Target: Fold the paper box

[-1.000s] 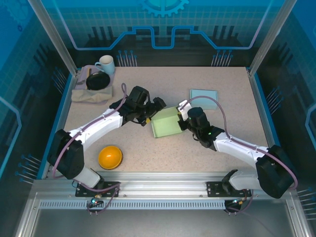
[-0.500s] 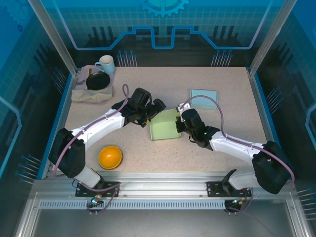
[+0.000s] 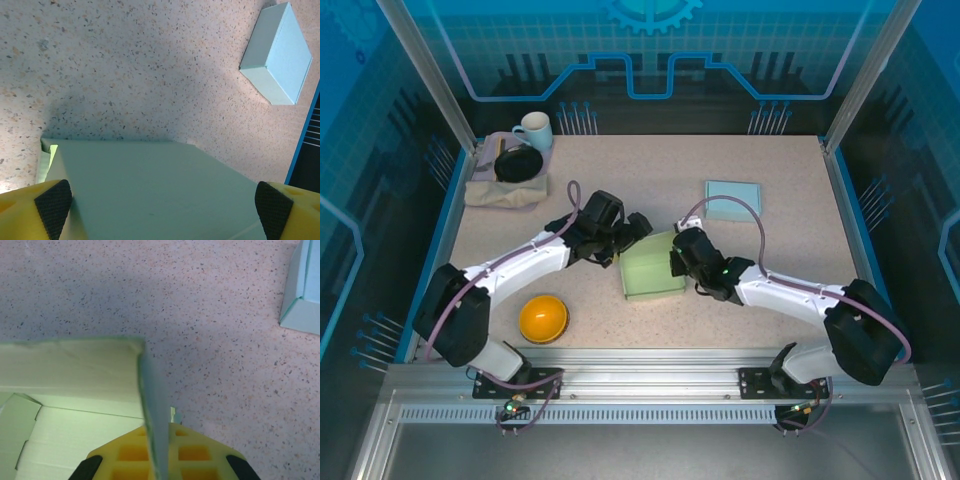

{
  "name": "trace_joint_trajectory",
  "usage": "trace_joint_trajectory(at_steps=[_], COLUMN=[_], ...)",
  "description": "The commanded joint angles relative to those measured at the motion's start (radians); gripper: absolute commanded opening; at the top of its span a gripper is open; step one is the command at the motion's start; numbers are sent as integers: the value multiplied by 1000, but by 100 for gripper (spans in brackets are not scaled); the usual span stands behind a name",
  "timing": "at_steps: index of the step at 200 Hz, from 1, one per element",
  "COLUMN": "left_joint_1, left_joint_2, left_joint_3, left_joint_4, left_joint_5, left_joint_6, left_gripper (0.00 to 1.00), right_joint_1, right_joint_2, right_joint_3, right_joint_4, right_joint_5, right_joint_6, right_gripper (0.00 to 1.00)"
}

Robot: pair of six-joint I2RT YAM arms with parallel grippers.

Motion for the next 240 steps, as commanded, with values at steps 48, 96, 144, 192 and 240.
trace_joint_trajectory(at_steps=[48, 96, 144, 192, 240], left_joint_1=[-62, -111, -152, -173, -180], left_joint_2=[-33, -78, -117, -199, -255], left_joint_3=[-84, -151, -216, -272, -307], left_joint_4=[-9, -9, -13, -59, -83], left_joint_5=[-39, -85, -129, -196, -237], left_joint_6=[-14, -40, -67, -82, -101], left_gripper=[96, 95, 94, 94, 94], right_joint_1=[125, 173, 189, 214, 241], right_joint_2=[37, -7, -57, -126, -210], right_joint_3=[42, 15, -43, -111, -117], right_joint_4=[-95, -154, -207, -205, -291], right_joint_5=[119, 154, 118, 122, 141], right_joint_6=[71, 86, 174, 244, 246], right_gripper=[5, 6, 6, 19, 39])
